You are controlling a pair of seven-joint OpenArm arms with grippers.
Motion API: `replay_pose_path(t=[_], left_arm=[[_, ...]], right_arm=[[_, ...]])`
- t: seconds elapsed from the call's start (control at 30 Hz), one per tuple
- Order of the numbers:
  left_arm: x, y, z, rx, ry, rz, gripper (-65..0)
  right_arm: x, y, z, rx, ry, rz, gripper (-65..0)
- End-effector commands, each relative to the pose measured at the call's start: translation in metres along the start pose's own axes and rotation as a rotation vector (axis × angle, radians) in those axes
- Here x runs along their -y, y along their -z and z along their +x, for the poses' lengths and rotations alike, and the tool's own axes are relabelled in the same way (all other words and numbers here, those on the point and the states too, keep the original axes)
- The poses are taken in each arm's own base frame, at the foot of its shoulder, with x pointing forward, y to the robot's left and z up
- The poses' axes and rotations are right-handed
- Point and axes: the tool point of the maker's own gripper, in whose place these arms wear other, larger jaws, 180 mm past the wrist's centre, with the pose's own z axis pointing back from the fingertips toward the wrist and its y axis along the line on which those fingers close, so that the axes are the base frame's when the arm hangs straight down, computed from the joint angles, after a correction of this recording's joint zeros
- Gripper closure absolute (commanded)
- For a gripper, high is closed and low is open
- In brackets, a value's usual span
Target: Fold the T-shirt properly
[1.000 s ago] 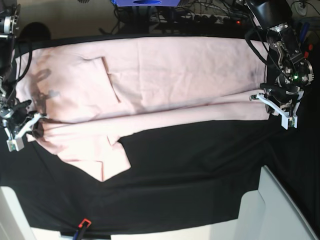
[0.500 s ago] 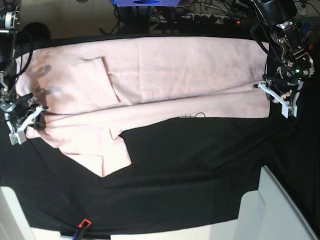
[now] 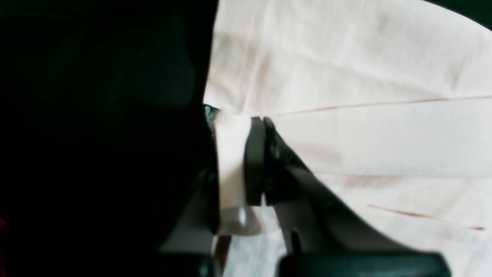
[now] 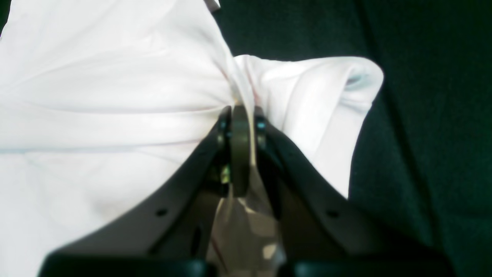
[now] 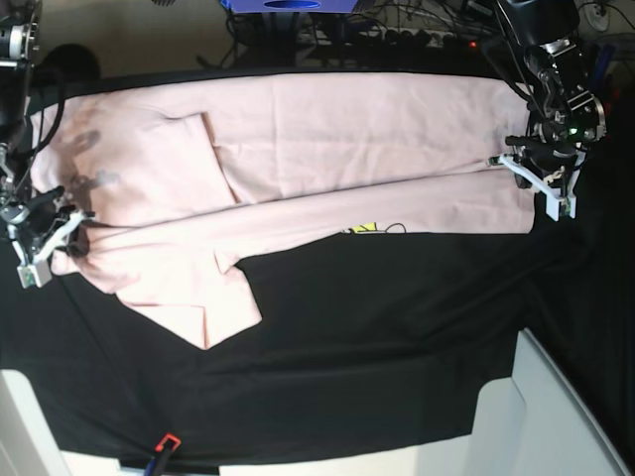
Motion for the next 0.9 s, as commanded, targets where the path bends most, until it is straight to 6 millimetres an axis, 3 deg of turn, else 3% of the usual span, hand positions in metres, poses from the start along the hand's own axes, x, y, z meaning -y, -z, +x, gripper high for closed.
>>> replay_pose_path(t=[0.0, 0.1, 0.17, 0.23, 0.3, 0.37, 0.53, 0.7, 0.77, 0.87], left_arm=[[0.006, 0.0, 0.007, 0.007, 0.029, -0.015, 0.0], [0.016, 0.001, -0.001, -0.013, 0.054, -0.04, -0.8], [0.016, -0.002, 0.003, 0.0, 0.058, -0.035, -9.1], [0.013, -0.008, 0.007, -0.001, 0.069, -0.026, -20.7], [0.008, -0.019, 0.019, 0.002, 0.1, -0.006, -27.5], [-0.006, -0.033, 0.031, 0.022, 0.11, 0.038, -30.1], [-0.045, -0.075, 0.067, 0.105, 0.097, 0.169, -30.4], [-0.072, -0.098, 0.076, 0.127, 0.061, 0.252, -30.4], [-0.076, -0.098, 0.073, 0.122, 0.05, 0.259, -30.4], [-0.072, -0.095, 0.066, 0.106, 0.046, 0.247, -30.2]], right_arm=[[0.021, -0.008, 0.026, 0.068, 0.012, -0.046, -6.4], [0.029, -0.012, 0.018, 0.029, 0.085, -0.073, -21.6], [0.039, -0.019, 0.022, 0.029, 0.125, -0.099, -31.5], [0.046, -0.025, 0.027, 0.028, 0.138, -0.116, -36.9], [0.048, -0.031, 0.037, 0.037, 0.117, -0.123, -37.0], [0.048, -0.036, 0.048, 0.042, 0.087, -0.129, -37.0], [0.039, -0.052, 0.082, 0.067, -0.012, -0.14, -37.0], [0.015, -0.055, 0.109, 0.11, -0.067, -0.125, -37.6], [-0.001, -0.041, 0.12, 0.113, -0.081, -0.085, -37.7], [-0.034, -0.007, 0.116, 0.022, -0.146, 0.008, -37.7]])
